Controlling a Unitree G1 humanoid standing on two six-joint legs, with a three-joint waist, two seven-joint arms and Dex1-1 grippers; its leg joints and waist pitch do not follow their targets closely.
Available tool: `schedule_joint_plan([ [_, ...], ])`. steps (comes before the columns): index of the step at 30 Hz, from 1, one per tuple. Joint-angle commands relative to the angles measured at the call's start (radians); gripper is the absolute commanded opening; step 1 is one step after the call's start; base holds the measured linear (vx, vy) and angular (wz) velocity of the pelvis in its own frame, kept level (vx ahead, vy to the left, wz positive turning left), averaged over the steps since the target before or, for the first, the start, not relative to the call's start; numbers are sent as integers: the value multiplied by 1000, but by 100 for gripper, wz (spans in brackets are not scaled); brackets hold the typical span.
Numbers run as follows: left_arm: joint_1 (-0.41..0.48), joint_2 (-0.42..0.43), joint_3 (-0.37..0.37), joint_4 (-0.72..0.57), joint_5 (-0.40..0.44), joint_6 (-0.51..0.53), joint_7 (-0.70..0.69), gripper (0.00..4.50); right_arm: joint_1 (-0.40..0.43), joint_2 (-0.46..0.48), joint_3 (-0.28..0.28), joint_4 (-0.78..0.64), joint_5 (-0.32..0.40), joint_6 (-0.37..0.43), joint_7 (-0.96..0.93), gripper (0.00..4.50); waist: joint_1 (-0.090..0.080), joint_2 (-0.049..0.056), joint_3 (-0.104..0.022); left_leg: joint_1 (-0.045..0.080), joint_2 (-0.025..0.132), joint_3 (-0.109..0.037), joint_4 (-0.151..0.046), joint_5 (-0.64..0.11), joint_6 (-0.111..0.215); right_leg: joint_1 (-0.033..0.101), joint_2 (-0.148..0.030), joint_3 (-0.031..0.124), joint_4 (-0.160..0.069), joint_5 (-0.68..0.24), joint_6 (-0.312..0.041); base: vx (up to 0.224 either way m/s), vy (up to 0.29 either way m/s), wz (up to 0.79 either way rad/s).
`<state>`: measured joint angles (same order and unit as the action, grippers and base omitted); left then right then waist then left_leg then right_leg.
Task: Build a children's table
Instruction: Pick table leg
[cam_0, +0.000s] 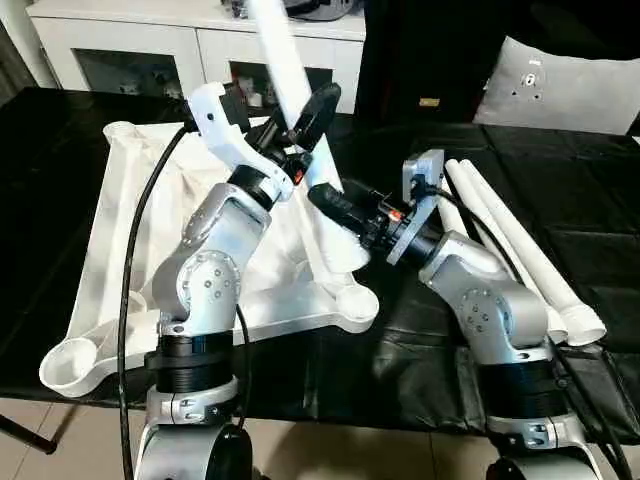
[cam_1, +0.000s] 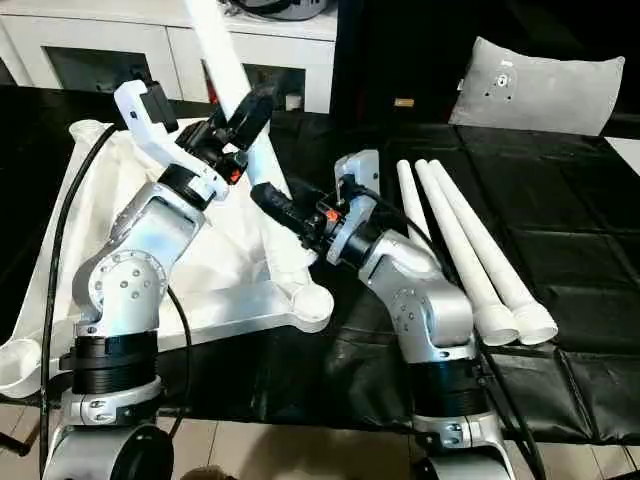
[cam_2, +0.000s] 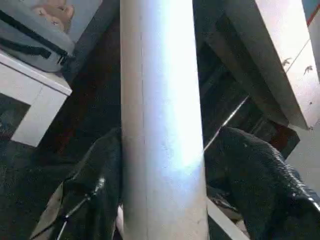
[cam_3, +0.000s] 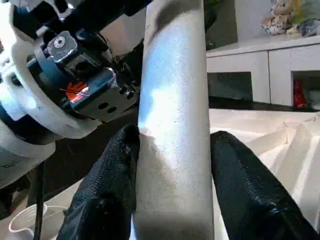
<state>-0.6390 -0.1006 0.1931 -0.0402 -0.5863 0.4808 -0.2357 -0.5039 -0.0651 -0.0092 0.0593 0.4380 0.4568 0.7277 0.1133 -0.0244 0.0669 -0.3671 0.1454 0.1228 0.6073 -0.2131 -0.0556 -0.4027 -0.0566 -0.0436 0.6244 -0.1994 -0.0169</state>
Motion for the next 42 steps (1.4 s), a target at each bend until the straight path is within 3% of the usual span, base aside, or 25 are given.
schedule_joint_plan([
  [1, -15, -2, -25, -3, -5, 3, -4, 282, 12, -6, 14, -19, 3, -16, 19, 182, 2, 7, -75, -1, 65, -6, -64, -6, 45, 74, -86, 47, -58, 34, -229, 0, 0, 0],
  [3, -15, 2, -34, 2, 0, 5, -9, 272, 18, -8, 22, -25, 5, -21, 26, 182, 2, 7, -74, -1, 65, -6, -64, -9, 48, 74, -87, 47, -59, 28, -230, 0, 0, 0],
  [4, -16, -2, -34, 6, -2, 2, -12, 261, 20, -10, 26, -24, 3, -28, 28, 182, 4, 22, -75, 0, 66, -9, -64, -11, 44, 72, -87, 46, -57, 26, -231, 0, 0, 0],
  [6, -20, -9, -33, 16, -3, -5, -16, 240, 19, -13, 29, -17, -1, -39, 28, 182, 1, 16, -74, 0, 65, -7, -64, -23, 43, 74, -85, 47, -61, 23, -233, 0, 0, 0],
  [9, -24, -10, -33, 25, -2, -13, -20, 216, 19, -15, 26, -12, -3, -52, 25, 182, 2, 22, -74, 0, 65, -8, -64, -32, 36, 74, -85, 47, -61, 10, -231, 0, 0, 0],
  [13, -27, -7, -33, 30, -4, -17, -22, 186, 20, -17, 22, -12, -6, -58, 24, 182, 0, 20, -74, 0, 66, -8, -65, -36, 32, 74, -85, 46, -61, 13, -231, 0, 0, 0],
  [19, -30, 19, -58, 32, 13, -11, -44, 180, 19, -37, 34, -19, -20, -67, 20, 182, 0, 22, -76, 1, 65, -9, -63, -27, 35, 75, -85, 46, -58, 35, -236, 0, 0, 0],
  [24, -19, 55, -100, 32, 34, 3, -95, 180, 13, -71, 37, -5, -17, -33, 38, 182, 0, 16, -76, 2, 65, -7, -63, -21, 42, 75, -84, 46, -58, 31, -232, 0, 0, 0],
  [26, -15, 68, -112, 26, 31, 10, -123, 180, 9, -86, 34, 0, -6, -16, 56, 238, 0, 18, -75, 1, 65, -7, -63, -19, 42, 74, -84, 46, -58, 28, -233, 0, 0, 0],
  [30, -14, 89, -126, 20, 21, 21, -168, 180, 3, -116, 32, 1, 8, 2, 93, 269, 1, 16, -76, 2, 65, -6, -62, -17, 44, 75, -85, 46, -57, 27, -242, 0, 0, 0],
  [34, -2, 155, -181, -3, -19, 71, -312, 179, -14, -212, 33, 8, 45, 57, 217, 313, 4, 15, -75, 4, 63, -5, -61, -23, 55, 76, -83, 45, -56, 19, -248, 0, 0, 0],
  [37, -1, 196, -220, -17, -39, 87, -412, 179, -26, -303, 71, 12, 48, 76, 349, 340, 3, 8, -75, 1, 65, -3, -59, -20, 63, 77, -85, 45, -57, 5, -253, 0, 0, 0],
  [42, -10, 220, -242, -30, -71, 109, -505, 179, -50, -377, 116, 34, 28, 63, 469, 374, 3, 7, -75, -2, 65, -1, -56, -16, 74, 77, -87, 45, -57, -13, -267, 0, 0, 0],
])
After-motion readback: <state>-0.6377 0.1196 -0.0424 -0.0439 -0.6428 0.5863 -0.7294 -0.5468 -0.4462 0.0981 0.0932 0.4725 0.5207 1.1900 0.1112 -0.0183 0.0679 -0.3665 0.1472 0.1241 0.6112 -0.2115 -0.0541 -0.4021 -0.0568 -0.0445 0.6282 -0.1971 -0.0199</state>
